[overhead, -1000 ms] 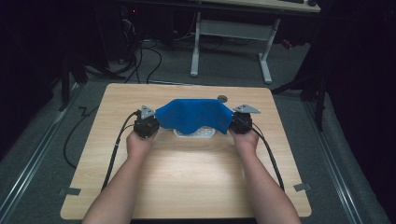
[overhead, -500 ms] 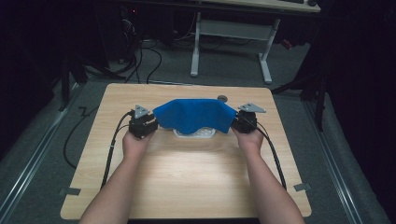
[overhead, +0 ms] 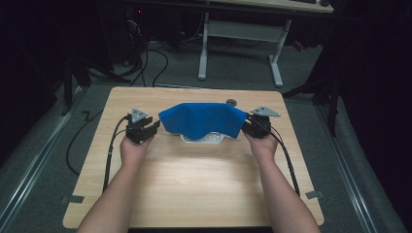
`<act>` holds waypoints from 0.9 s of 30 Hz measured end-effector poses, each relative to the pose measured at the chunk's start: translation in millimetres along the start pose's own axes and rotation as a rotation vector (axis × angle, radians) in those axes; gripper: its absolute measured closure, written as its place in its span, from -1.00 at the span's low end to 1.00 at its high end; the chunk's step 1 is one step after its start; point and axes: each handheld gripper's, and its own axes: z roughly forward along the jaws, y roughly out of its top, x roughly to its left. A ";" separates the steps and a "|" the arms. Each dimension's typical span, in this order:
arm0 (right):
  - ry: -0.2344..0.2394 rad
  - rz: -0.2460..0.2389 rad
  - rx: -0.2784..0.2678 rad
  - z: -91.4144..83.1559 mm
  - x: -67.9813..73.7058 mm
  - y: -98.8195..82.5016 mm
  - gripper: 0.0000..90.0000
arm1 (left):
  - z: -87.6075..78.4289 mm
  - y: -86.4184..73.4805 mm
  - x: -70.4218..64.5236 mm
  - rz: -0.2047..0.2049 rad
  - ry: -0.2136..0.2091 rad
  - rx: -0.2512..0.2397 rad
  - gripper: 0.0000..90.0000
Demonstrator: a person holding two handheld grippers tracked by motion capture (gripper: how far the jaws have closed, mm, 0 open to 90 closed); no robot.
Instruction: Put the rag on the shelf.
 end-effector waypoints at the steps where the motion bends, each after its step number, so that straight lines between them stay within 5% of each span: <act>1: 0.000 0.000 0.000 0.0 0.0 0.0 0.42 | 0.0 0.0 0.0 0.000 0.000 0.000 0.33; 14: -0.036 0.000 -0.011 -14.6 -15.4 -6.0 0.40 | -7.3 -2.8 4.3 0.014 0.034 -0.003 0.27; 27: -0.041 -0.027 -0.007 -43.1 -18.2 -18.0 0.25 | -40.0 -20.0 7.0 0.031 0.056 -0.015 0.12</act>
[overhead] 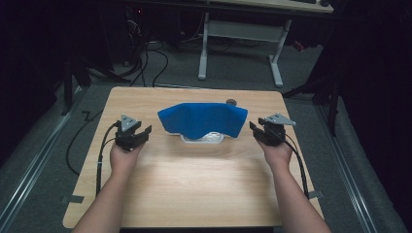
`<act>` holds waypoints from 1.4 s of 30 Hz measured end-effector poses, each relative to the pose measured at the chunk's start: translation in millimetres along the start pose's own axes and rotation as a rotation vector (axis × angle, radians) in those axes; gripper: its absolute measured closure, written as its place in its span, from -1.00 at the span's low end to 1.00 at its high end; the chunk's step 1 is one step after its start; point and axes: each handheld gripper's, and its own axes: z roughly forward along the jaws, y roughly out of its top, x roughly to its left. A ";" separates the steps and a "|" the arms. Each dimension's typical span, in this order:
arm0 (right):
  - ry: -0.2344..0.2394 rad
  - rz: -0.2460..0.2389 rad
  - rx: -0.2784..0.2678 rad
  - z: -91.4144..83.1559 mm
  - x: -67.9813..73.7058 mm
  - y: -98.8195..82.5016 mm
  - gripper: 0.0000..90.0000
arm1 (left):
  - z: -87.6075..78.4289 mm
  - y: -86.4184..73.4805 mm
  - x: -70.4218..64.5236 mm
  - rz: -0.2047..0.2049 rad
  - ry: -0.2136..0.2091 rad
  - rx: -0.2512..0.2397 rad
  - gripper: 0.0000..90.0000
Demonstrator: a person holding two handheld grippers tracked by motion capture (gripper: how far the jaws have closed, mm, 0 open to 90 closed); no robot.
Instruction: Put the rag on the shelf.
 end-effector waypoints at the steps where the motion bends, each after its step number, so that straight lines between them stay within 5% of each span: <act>1: -0.004 -0.002 -0.021 -3.9 1.1 -1.5 0.24 | -3.6 -2.5 -0.1 0.005 0.000 0.001 0.12; 10: 0.016 -0.054 -0.033 -34.7 14.3 -14.1 0.09 | -40.1 -27.6 -9.2 -0.006 -0.023 0.014 0.04; 20: 0.083 -0.066 -0.044 -71.8 47.4 -36.2 -0.12 | -67.0 -41.1 -42.4 -0.014 -0.098 0.024 -0.06; 24: 0.098 -0.076 -0.032 -80.3 67.0 -47.5 -0.15 | -66.9 -43.5 -67.8 0.001 -0.142 0.034 -0.10; 25: 0.113 -0.087 -0.024 -81.9 78.6 -52.7 -0.16 | -64.0 -43.7 -86.7 -0.011 -0.195 0.041 -0.10; 28: 0.141 -0.111 -0.005 -81.2 95.4 -59.6 -0.19 | -61.4 -45.0 -105.5 -0.002 -0.228 0.054 -0.13; 31: 0.184 -0.127 0.012 -79.0 123.0 -77.2 -0.20 | -55.9 -56.9 -153.5 0.006 -0.315 0.090 -0.09; 32: 0.184 -0.127 0.012 -79.0 123.0 -77.2 -0.20 | -55.9 -56.9 -153.5 0.006 -0.315 0.090 -0.09; 35: 0.204 -0.188 0.049 -72.2 134.9 -87.5 -0.16 | -52.8 -55.9 -171.6 0.098 -0.335 0.107 -0.10; 39: 0.214 -0.178 0.040 -64.5 127.4 -85.8 -0.18 | -49.7 -58.8 -169.1 0.136 -0.336 0.139 -0.12; 42: 0.214 -0.180 0.052 -63.3 124.5 -87.4 -0.18 | -49.9 -60.1 -160.6 0.099 -0.329 0.140 -0.12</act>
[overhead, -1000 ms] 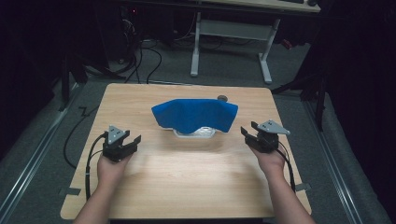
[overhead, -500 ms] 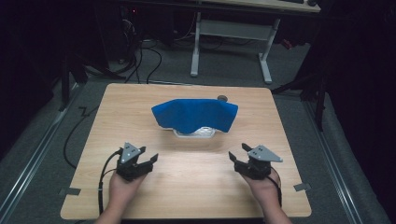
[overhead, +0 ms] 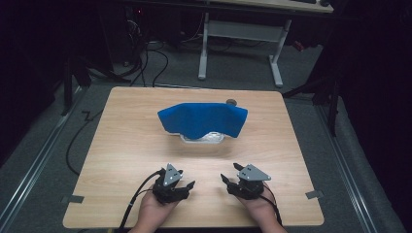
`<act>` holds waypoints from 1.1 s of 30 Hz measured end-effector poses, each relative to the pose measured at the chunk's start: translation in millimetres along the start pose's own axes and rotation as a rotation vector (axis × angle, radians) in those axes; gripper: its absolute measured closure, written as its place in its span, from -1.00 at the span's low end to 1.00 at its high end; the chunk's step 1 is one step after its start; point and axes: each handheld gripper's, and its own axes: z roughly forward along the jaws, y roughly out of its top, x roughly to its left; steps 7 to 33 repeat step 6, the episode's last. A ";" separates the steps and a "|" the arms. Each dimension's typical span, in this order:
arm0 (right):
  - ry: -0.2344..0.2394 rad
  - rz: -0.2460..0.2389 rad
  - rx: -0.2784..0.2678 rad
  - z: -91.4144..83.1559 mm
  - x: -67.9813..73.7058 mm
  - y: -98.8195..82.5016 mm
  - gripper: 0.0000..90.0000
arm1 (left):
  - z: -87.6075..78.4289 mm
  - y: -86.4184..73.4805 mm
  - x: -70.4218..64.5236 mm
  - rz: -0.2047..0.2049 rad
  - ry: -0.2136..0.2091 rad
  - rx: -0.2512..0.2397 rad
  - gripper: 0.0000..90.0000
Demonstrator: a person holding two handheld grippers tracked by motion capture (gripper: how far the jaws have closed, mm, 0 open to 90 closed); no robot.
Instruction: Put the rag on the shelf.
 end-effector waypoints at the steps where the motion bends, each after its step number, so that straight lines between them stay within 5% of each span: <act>1: 0.001 0.005 0.004 0.1 -0.6 -0.9 -0.17 | -0.7 -0.4 2.0 -0.009 0.000 0.000 -0.12; 33: 0.007 0.022 -0.007 -0.3 -1.5 -0.9 -0.17 | -1.7 -1.1 5.2 -0.017 0.015 -0.007 -0.13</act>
